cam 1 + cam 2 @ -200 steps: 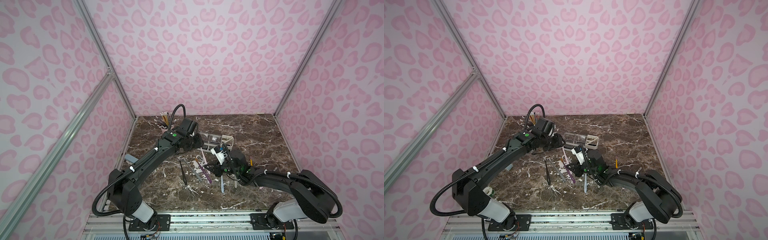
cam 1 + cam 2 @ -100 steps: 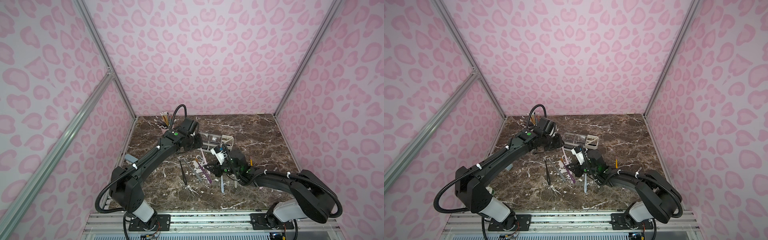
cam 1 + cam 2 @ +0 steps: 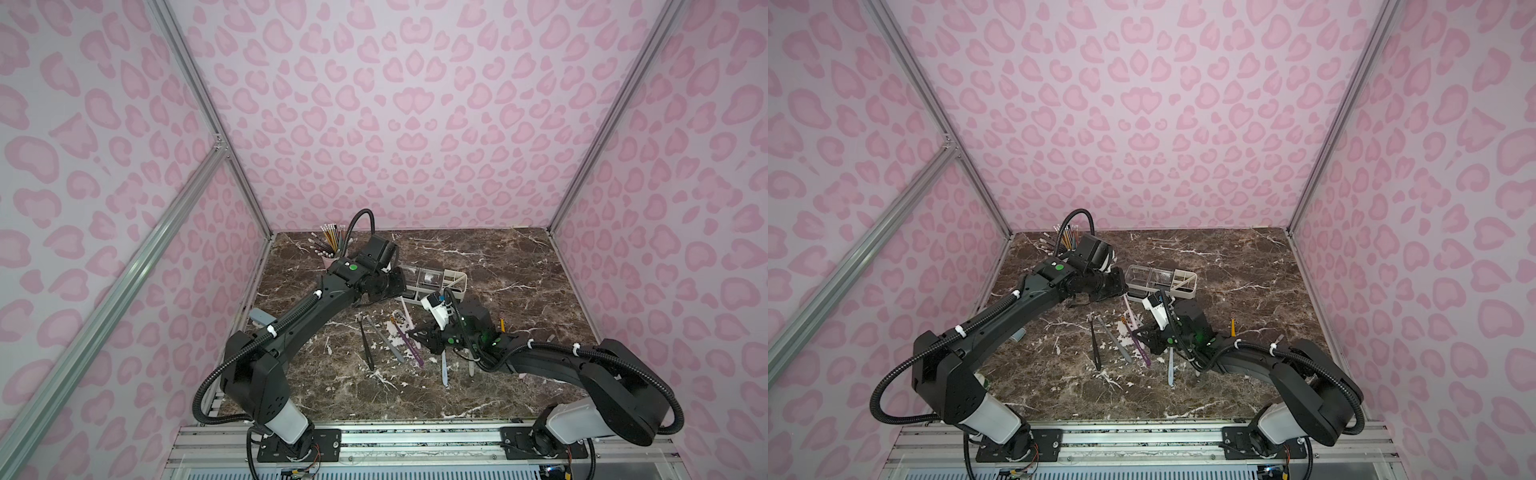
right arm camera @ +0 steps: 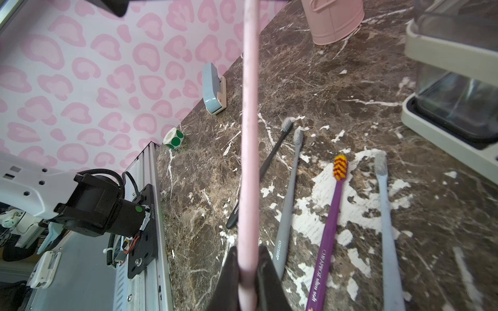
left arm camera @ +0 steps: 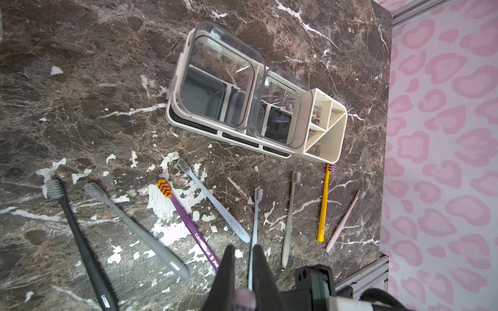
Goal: Place the toothbrush into the toothbrush holder
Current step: Pick up the toothbrush from the center of the board, then place the toothbrush in the toothbrush holder.
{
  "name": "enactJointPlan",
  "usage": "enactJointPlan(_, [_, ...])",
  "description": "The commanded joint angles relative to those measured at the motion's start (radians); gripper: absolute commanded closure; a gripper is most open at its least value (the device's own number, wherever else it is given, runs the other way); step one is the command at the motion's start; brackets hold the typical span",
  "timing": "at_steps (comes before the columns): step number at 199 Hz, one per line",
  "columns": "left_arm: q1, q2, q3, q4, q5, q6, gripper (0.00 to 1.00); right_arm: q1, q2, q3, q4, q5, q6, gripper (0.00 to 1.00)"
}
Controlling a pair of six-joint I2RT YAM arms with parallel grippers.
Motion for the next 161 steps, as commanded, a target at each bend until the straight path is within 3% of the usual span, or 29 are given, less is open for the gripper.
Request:
enactJointPlan(1, [0.001, 0.003, 0.007, 0.029, -0.002, 0.003, 0.99, -0.001, -0.009, 0.003, 0.014, 0.026, -0.009, 1.0])
enactJointPlan(15, [0.002, 0.003, 0.011, 0.029, -0.002, 0.005, 0.99, -0.007, -0.017, -0.001, 0.014, 0.032, -0.008, 0.99])
enactJointPlan(43, [0.004, 0.005, 0.027, 0.024, -0.012, 0.013, 0.99, -0.042, -0.063, -0.023, 0.004, 0.037, -0.01, 0.69])
enactJointPlan(88, [0.009, 0.047, 0.165, -0.009, -0.108, 0.074, 0.99, -0.178, -0.269, -0.076, -0.03, 0.065, 0.013, 0.41])
enactJointPlan(130, [0.009, 0.117, 0.373, 0.004, -0.241, 0.14, 0.99, -0.254, -0.509, -0.144, -0.108, 0.284, 0.047, 0.15])
enactJointPlan(161, [-0.007, 0.148, 0.463, 0.116, -0.297, 0.176, 0.99, -0.292, -0.677, -0.235, -0.113, 0.503, 0.103, 0.04])
